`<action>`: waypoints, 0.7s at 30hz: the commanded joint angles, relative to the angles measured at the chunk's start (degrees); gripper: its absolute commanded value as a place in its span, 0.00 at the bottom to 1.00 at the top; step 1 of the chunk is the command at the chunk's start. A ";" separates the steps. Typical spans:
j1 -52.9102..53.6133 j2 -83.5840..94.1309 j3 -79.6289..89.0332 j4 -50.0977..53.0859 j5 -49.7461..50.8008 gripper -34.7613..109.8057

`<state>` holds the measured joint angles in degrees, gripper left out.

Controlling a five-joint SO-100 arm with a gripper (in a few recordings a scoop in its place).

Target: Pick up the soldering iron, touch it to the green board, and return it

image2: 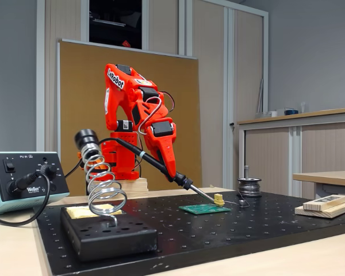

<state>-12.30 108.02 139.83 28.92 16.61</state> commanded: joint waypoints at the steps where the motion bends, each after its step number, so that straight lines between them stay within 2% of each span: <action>1: -0.62 0.70 -2.29 0.00 0.09 0.24; 21: -1.14 1.32 -0.88 -0.97 0.53 0.24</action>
<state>-12.57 108.02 139.83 28.83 16.79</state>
